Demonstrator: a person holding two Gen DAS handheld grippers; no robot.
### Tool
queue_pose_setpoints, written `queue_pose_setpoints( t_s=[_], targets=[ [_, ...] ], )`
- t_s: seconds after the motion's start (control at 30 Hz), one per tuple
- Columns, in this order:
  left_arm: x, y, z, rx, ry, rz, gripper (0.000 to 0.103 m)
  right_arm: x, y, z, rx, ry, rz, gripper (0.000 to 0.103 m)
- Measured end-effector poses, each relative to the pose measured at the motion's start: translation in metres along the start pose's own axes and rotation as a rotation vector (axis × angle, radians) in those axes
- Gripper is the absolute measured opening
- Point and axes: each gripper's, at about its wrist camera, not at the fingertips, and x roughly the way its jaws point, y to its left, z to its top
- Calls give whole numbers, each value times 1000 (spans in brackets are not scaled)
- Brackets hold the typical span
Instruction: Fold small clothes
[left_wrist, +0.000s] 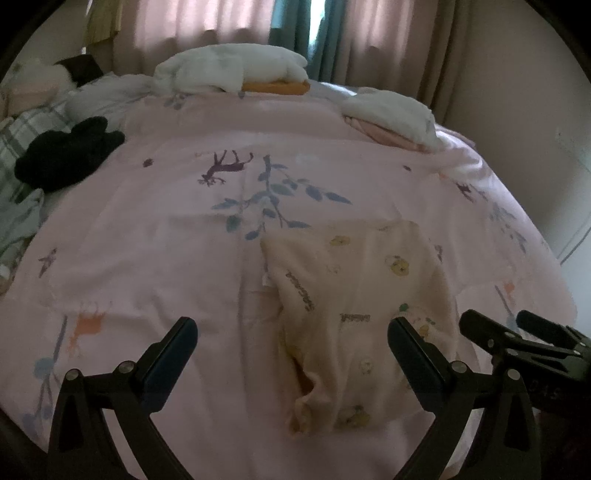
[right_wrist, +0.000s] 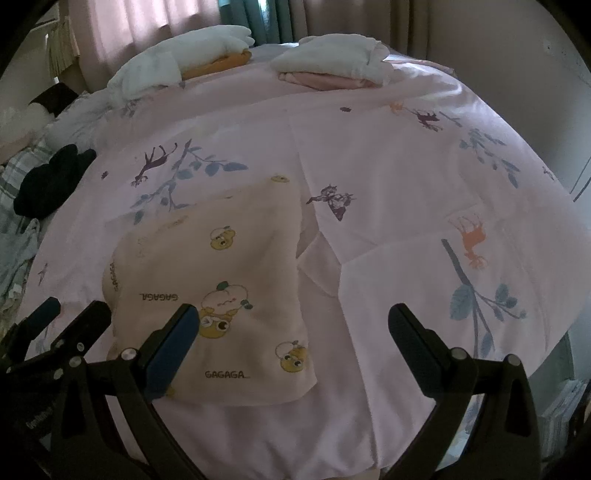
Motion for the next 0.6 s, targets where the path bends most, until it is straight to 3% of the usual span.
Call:
queue_pose_setpoints(
  t_s=[0.13,0.33,0.6],
  targets=[
    [1,1,-1,-23,16,-36,101,0,0,0,6,-6,9,103],
    [0,-6,-2,9,8,-7,101,1,-1,-1,7,-3,-3,103],
    [2,-5,-2,15,18,-25,101,1,-1,0,9,0,-10,103]
  ],
)
